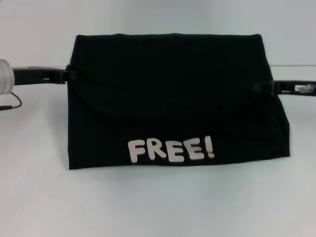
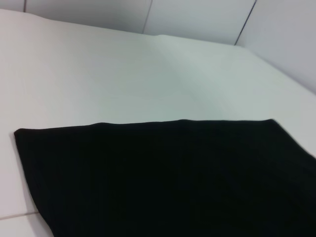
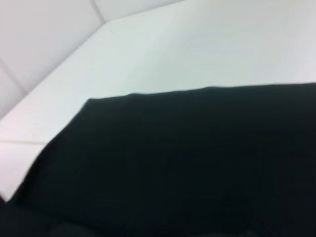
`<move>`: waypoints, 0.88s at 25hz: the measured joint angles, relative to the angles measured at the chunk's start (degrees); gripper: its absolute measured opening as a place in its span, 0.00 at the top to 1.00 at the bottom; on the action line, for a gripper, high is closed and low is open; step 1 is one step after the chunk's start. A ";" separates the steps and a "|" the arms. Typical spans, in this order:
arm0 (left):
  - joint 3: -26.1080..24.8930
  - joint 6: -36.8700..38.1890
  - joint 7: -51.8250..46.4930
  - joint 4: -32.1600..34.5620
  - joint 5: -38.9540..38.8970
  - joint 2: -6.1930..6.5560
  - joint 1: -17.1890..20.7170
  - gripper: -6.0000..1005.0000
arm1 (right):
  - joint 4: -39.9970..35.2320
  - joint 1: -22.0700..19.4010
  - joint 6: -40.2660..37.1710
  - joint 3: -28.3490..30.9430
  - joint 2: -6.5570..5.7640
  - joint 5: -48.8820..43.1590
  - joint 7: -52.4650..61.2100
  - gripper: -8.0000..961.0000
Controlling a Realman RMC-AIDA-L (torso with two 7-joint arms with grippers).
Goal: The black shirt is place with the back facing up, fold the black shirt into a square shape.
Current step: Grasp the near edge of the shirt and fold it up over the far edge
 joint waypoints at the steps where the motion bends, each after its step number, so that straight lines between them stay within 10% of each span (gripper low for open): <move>1: 0.00 0.00 0.00 0.00 0.00 0.00 0.00 0.98 | 0.54 0.66 1.88 -0.12 0.15 0.01 0.32 0.95; 22: 3.94 -12.64 0.10 -3.18 0.02 0.20 -4.10 0.89 | 2.80 4.71 17.95 -4.87 0.50 5.08 1.04 0.95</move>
